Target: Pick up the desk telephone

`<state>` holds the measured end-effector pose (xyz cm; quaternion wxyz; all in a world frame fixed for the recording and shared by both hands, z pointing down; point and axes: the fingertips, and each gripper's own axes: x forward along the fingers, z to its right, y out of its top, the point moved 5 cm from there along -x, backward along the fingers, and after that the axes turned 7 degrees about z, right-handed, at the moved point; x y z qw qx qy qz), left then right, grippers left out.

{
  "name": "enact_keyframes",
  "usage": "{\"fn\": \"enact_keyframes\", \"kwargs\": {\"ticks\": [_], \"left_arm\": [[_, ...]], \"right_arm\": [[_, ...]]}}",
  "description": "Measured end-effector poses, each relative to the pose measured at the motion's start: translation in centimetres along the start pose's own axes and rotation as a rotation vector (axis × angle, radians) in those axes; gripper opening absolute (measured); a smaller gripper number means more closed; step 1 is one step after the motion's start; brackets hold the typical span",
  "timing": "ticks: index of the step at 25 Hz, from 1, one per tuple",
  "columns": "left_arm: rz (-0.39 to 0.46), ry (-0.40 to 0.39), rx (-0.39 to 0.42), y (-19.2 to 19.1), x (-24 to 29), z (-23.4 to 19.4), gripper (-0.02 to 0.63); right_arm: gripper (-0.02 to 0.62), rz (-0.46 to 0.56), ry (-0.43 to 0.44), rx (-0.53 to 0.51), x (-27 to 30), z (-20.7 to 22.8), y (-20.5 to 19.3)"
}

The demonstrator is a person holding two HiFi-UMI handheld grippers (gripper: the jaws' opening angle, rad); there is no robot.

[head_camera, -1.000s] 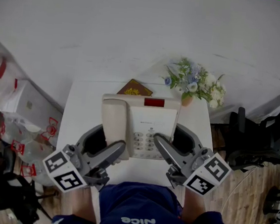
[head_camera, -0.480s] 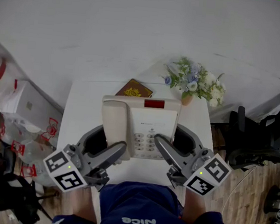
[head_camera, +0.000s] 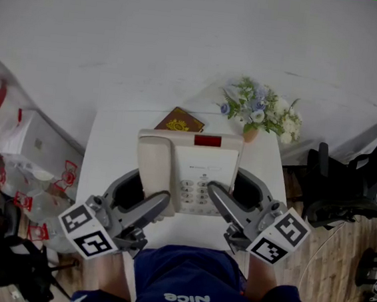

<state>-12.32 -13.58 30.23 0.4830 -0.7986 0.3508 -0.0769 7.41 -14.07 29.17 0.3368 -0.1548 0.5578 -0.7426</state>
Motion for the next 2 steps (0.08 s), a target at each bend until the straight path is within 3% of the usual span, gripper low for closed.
{"fn": "enact_keyframes", "kwargs": {"ticks": [2], "left_arm": [[-0.001,0.001,-0.001,0.04,-0.02,-0.08,0.331]], "right_arm": [[0.242,0.0,-0.002,0.002,0.07,-0.01,-0.06]]}}
